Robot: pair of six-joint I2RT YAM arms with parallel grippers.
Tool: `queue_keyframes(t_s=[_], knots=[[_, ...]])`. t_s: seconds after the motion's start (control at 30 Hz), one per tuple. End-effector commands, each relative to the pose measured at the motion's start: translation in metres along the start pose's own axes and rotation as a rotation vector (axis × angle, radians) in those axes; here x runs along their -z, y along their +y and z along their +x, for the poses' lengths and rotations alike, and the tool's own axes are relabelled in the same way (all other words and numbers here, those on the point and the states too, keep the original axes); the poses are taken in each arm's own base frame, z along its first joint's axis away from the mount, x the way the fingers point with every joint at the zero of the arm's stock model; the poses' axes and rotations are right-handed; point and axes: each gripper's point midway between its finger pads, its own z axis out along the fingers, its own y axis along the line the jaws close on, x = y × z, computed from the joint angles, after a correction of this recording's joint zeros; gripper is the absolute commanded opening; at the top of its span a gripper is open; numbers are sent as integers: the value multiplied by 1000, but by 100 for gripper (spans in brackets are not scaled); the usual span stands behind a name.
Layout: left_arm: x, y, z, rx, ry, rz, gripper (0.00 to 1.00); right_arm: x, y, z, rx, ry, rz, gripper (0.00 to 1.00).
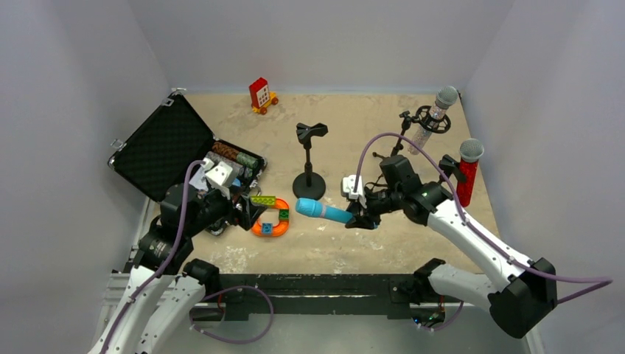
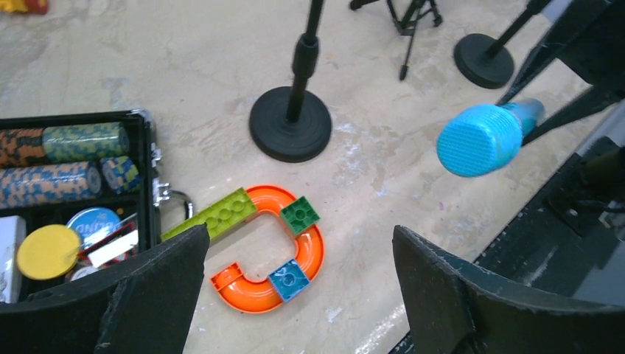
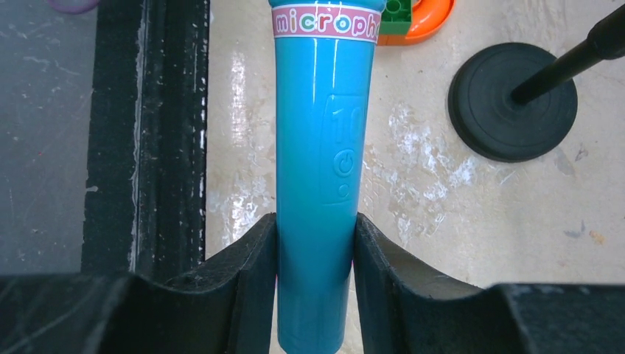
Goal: Attach the microphones to the stand
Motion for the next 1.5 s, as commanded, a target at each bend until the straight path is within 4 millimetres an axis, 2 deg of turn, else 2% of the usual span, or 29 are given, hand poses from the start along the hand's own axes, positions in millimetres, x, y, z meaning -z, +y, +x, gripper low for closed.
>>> queue_keyframes(t_s=[0.0,0.27,0.4,0.53,0.63,0.83,0.93,1.1,1.27,1.47], knots=[[3,-34,-15,-42,-92,201,98,13,9,-31,59,-124,-46,0],[6,-63,-21,-48,-133,379,98,29,13,-46,57,-215,-55,0],[4,-71,-21,-83,-163,442,98,39,15,-56,55,-270,-56,0],[-8,-69,-22,-204,-226,472,98,51,14,-75,69,-324,-49,0],[-14,-67,-40,-291,-272,470,98,68,10,-103,107,-359,-23,0],[-39,-59,-98,-423,-380,438,99,110,-4,-169,270,-466,74,0],[-57,-50,-119,-494,-401,424,99,122,-20,-194,331,-545,128,0],[-82,-45,-154,-569,-428,477,98,122,-61,-216,340,-643,161,0],[-97,-49,-169,-593,-433,594,97,119,-98,-226,318,-687,206,0],[-115,-48,-168,-595,-388,665,94,111,-136,-221,254,-687,261,0]])
